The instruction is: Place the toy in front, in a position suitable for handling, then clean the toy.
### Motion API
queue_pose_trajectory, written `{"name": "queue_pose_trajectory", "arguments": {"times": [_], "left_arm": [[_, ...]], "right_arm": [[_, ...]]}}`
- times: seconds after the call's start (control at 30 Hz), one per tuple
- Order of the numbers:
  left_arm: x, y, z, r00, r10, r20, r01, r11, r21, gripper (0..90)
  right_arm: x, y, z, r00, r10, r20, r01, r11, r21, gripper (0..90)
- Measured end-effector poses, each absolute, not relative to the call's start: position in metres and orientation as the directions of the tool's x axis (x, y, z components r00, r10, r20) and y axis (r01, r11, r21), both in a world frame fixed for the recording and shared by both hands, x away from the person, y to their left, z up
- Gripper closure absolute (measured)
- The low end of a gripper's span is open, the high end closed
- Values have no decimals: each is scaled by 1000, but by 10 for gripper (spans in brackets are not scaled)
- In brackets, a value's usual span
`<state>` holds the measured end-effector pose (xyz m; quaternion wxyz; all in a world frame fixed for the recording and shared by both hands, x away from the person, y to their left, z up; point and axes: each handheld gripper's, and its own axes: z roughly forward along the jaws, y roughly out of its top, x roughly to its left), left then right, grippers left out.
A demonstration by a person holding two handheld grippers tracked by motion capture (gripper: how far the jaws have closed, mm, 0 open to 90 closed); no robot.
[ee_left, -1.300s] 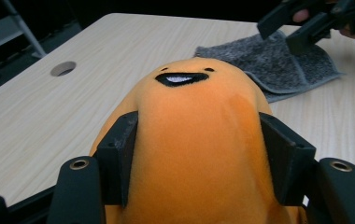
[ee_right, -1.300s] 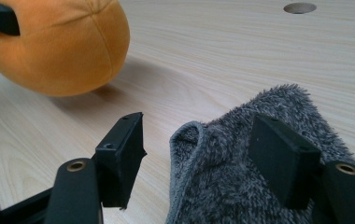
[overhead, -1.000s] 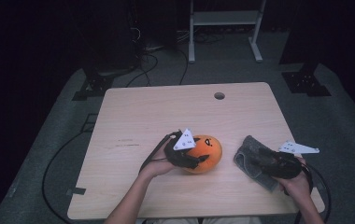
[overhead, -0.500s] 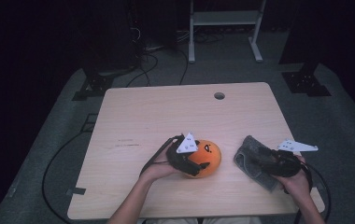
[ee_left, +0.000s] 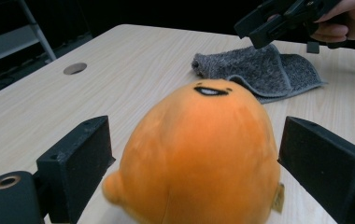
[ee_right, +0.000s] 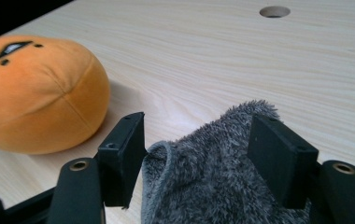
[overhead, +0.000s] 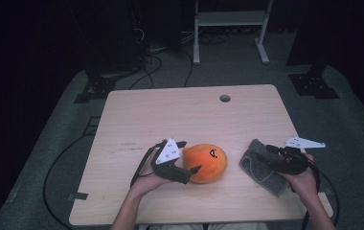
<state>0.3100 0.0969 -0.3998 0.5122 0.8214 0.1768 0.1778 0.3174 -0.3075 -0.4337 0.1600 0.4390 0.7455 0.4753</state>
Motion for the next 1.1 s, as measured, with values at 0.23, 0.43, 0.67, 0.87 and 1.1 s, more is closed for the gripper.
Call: {"name": "queue_pose_trajectory", "arguments": {"times": [0.23,0.43,0.67,0.87,1.1], "left_arm": [[312,103,-402,872,481,94,126,-405,905,90],[315,97,-407,882,462,88,132,-422,897,90],[319,98,-411,885,461,69,155,-431,889,90],[321,97,-414,881,467,79,164,-457,874,90],[321,99,-417,871,483,89,174,-473,864,89]], "right_arm": [[323,-298,-439,-558,820,128,525,230,820,359],[336,-298,-449,-525,842,124,576,244,780,365],[348,-294,-463,-501,859,106,628,276,728,371],[351,-289,-469,-487,870,77,642,297,707,409],[344,-275,-474,-482,873,-71,599,388,700,510]]}}
